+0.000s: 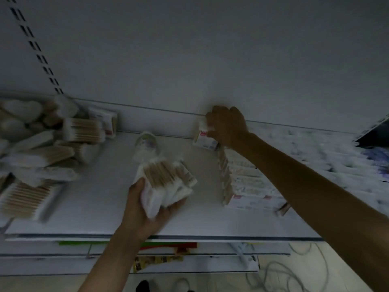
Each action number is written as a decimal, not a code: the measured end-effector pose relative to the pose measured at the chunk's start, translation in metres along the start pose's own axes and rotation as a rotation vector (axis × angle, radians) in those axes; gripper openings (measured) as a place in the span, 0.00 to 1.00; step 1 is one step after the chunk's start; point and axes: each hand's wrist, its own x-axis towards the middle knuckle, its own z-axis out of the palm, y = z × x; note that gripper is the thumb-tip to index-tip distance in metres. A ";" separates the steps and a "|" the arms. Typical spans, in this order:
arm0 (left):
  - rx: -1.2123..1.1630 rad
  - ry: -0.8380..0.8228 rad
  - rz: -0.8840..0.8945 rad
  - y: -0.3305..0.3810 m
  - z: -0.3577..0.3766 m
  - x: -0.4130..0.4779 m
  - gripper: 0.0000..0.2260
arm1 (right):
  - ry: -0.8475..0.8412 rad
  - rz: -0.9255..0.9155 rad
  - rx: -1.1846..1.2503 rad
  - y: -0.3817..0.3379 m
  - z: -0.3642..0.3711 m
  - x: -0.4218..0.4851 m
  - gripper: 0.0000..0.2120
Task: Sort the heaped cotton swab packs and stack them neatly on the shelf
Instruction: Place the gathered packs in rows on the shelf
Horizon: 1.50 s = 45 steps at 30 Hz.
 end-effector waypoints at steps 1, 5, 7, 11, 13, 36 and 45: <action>-0.029 -0.035 -0.030 -0.001 -0.009 0.002 0.27 | -0.014 -0.016 -0.034 -0.002 0.005 0.001 0.17; -0.130 -0.120 -0.152 -0.008 -0.007 0.001 0.27 | -0.070 -0.060 -0.174 -0.007 -0.001 0.004 0.18; -0.138 -0.111 -0.161 -0.009 -0.012 0.002 0.27 | 0.050 -0.067 -0.147 -0.009 -0.008 -0.004 0.18; -0.099 -0.196 -0.086 -0.002 -0.010 -0.001 0.27 | -0.004 0.035 0.807 -0.047 -0.022 -0.041 0.10; -0.125 -0.290 -0.120 0.000 -0.015 0.002 0.29 | -0.331 0.078 1.045 -0.065 -0.025 -0.053 0.11; -0.310 -0.222 -0.136 -0.002 -0.016 0.015 0.29 | 0.075 -0.013 -0.034 -0.019 0.003 -0.026 0.19; -0.240 -0.304 -0.144 -0.002 -0.017 0.009 0.27 | -0.436 0.057 1.145 -0.083 -0.018 -0.052 0.13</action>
